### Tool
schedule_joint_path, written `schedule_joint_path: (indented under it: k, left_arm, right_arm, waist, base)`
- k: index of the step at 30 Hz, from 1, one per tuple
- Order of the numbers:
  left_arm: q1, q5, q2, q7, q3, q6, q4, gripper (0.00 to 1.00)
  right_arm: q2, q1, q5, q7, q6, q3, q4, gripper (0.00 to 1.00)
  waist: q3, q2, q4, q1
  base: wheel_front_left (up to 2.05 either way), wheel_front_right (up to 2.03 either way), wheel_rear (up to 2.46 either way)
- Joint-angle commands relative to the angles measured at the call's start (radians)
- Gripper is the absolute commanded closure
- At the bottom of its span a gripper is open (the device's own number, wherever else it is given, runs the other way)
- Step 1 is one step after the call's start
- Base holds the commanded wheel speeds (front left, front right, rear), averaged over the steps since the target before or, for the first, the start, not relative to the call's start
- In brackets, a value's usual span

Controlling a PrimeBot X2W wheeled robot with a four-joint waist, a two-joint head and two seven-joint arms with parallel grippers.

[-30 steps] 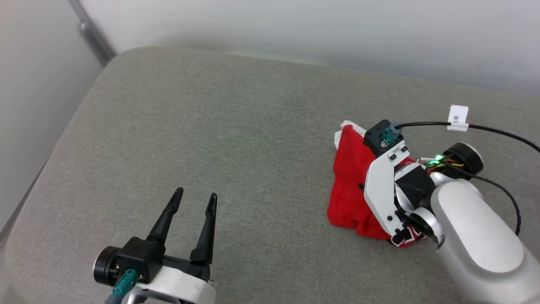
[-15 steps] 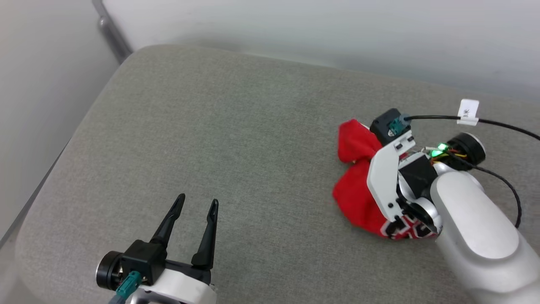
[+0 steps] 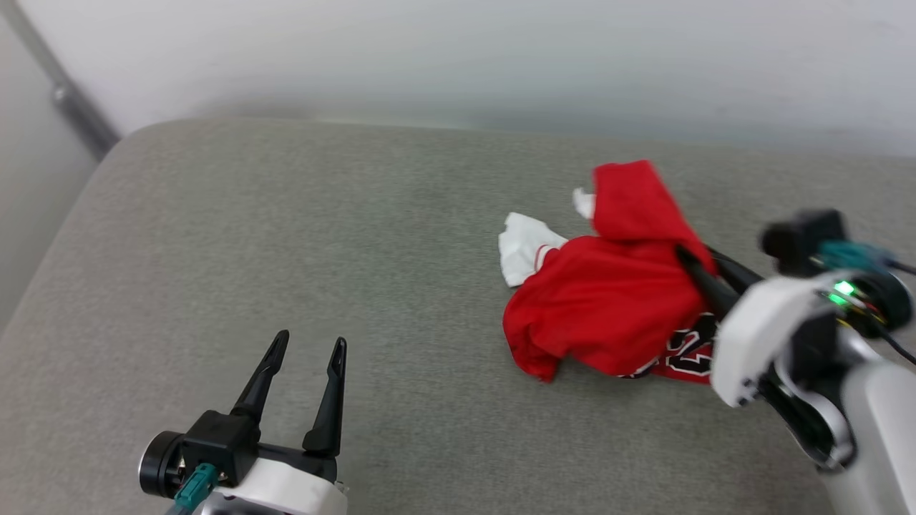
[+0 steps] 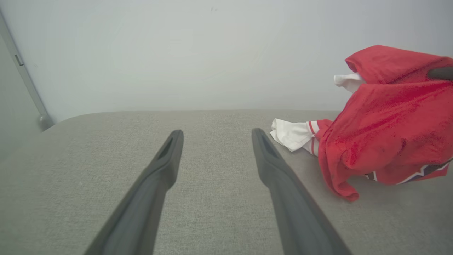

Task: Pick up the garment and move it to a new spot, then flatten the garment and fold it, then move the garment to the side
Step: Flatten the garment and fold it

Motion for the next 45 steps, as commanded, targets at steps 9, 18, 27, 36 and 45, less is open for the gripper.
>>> schedule_joint_path:
  k: [9,18,27,36,45]
  left_arm:
    - [-0.012,0.005,0.020,-0.003,0.001,-0.001,0.018,0.00]
    - [-0.004,0.000,0.023,-0.003,-0.008,-0.001,0.046,0.00]
    - [-0.012,-0.001,0.019,-0.003,-0.001,-0.001,0.037,0.00]
    - [-0.062,-0.054,0.037,-0.003,-0.034,-0.001,0.013,0.00]
    - [-0.367,-0.205,0.217,0.261,-0.236,-0.001,0.034,0.00]
  right_arm:
    - [0.080,0.322,-0.084,-0.109,-0.001,-0.233,-0.054,1.00]
    - [0.141,0.410,-0.165,-0.094,-0.001,-0.252,0.074,0.00]
    - [0.103,0.312,-0.101,-0.263,-0.001,-0.206,-0.043,0.00]
    - [0.129,0.270,-0.093,-0.486,-0.001,-0.227,-0.165,0.00]
    - [0.164,0.235,-0.118,-0.563,-0.001,-0.266,-0.193,0.00]
  waist:
    - [-0.004,0.0000,-0.097,-0.0001]
    - [-0.030,0.0000,-0.138,-0.0001]
    - [-0.054,0.0000,-0.161,-0.0001]
    - [-0.018,0.0000,-0.193,-0.0001]
    - [0.104,0.0000,-0.256,-0.0001]
  base:
    - [0.00,0.00,0.00]
    - [0.00,0.00,0.00]
    - [0.00,0.00,0.00]
    - [0.00,0.00,0.00]
    - [0.00,0.00,0.00]
